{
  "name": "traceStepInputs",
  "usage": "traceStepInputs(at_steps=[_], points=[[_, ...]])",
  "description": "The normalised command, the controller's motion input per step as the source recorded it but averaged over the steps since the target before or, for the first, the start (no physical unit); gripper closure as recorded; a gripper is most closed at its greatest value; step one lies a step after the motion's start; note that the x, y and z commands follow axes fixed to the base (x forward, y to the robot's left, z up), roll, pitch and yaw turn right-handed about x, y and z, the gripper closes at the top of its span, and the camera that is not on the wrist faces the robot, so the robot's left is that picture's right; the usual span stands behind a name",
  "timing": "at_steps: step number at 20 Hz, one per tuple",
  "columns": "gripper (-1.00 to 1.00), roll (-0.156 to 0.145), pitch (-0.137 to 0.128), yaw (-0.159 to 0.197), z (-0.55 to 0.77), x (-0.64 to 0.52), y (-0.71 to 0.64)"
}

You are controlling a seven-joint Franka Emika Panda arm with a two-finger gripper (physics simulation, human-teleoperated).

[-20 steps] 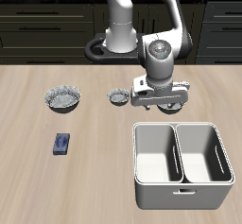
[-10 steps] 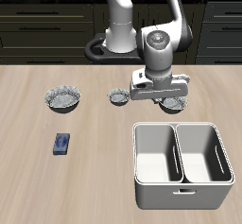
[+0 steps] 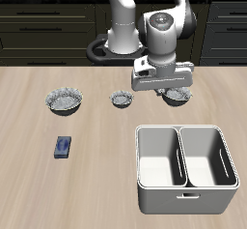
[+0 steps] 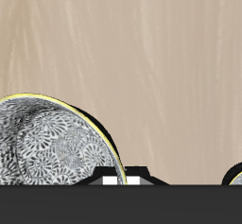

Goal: Stack the middle-sized bowl on the largest bowl and stack the smallest bowl on the middle-sized bowl

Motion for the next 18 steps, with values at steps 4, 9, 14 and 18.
traceStepInputs(at_steps=[4,9,14,18], points=[[1.00,-0.001,-0.060,0.015,0.42,-0.05,-0.11],[1.00,0.011,-0.004,0.002,0.22,0.00,-0.08],[1.00,0.003,-0.063,-0.013,0.35,-0.11,-0.06],[1.00,0.002,-0.014,0.015,0.17,-0.03,-0.08]])
